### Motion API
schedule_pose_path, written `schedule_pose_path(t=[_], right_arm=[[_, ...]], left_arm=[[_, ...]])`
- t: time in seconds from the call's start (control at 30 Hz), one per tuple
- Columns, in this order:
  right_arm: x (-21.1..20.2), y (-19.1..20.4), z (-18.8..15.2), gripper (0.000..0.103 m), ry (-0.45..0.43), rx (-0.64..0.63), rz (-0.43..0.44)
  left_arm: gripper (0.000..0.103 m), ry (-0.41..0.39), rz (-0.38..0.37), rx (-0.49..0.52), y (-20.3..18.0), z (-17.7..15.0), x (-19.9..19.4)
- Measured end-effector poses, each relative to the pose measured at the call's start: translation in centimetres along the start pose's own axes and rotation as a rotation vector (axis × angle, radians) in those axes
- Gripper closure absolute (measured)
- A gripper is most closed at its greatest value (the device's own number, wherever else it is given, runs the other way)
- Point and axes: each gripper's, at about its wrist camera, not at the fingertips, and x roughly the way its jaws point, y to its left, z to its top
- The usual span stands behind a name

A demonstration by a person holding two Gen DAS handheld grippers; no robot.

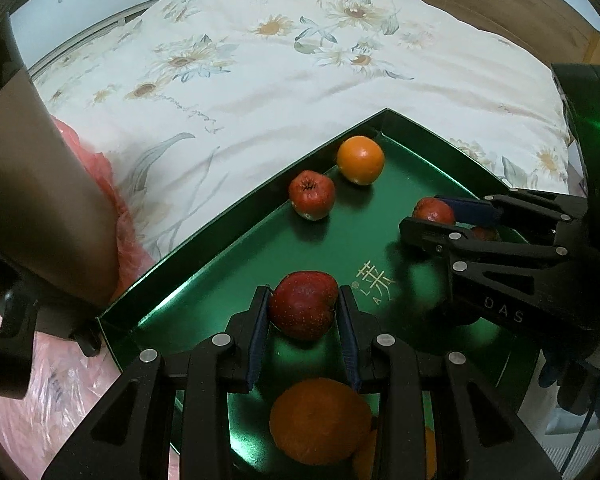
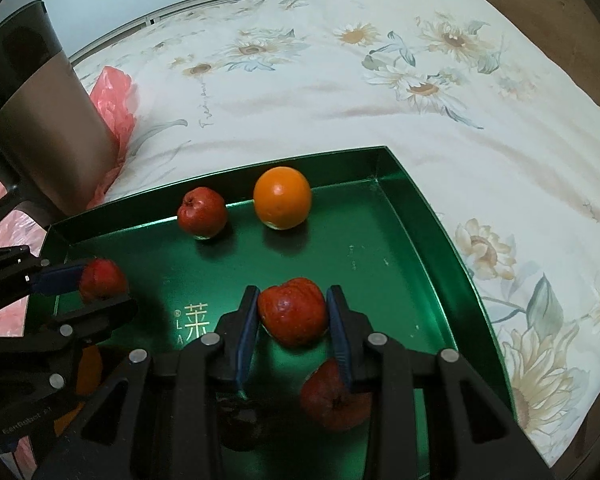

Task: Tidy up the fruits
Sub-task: 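Open the left gripper to drop the apple while the right gripper releases its apple, then withdraw both open grippers from the tray toward the orange and dark plum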

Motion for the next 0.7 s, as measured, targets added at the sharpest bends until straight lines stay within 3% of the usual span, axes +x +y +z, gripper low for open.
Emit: schedule_pose_path(t=[0.23, 0.33, 0.37, 0.4, 0.43, 0.47, 0.7], right_arm=[[0.2, 0.4, 0.0, 0.081, 0.003, -0.006, -0.014], [0.2, 0.5, -0.1, 0.081, 0.004, -0.001, -0.02], [0.0, 0.6, -0.1, 0.074, 0.0, 0.001, -0.023], [-0.3, 0.7, -0.2, 0.045, -0.008, 0.0, -0.026], [-0.4, 0.8, -0.1, 0.035, -0.015, -0.001, -0.032], [-0.9, 1.0, -0.1, 0.03, -0.028, -0.004, -0.043], [-3.3, 1.4, -0.2, 0.03, -0.052, 0.009, -0.066]], left_arm=[[0.074, 0.011, 0.007, -0.017, 0.5, -0.4, 0.4], [0.062, -0.003, 0.002, -0.011, 0.4, -0.4, 0.0], [0.055, -0.017, -0.005, -0.008, 0.3, -0.4, -0.3], [0.051, -0.026, -0.01, -0.007, 0.2, -0.4, -0.5], [0.05, -0.036, -0.014, -0.006, 0.2, -0.3, -0.8], [0.049, -0.049, -0.015, -0.003, 0.0, -0.3, -1.2], [0.049, -0.1, -0.053, -0.012, 0.0, -1.1, -4.2]])
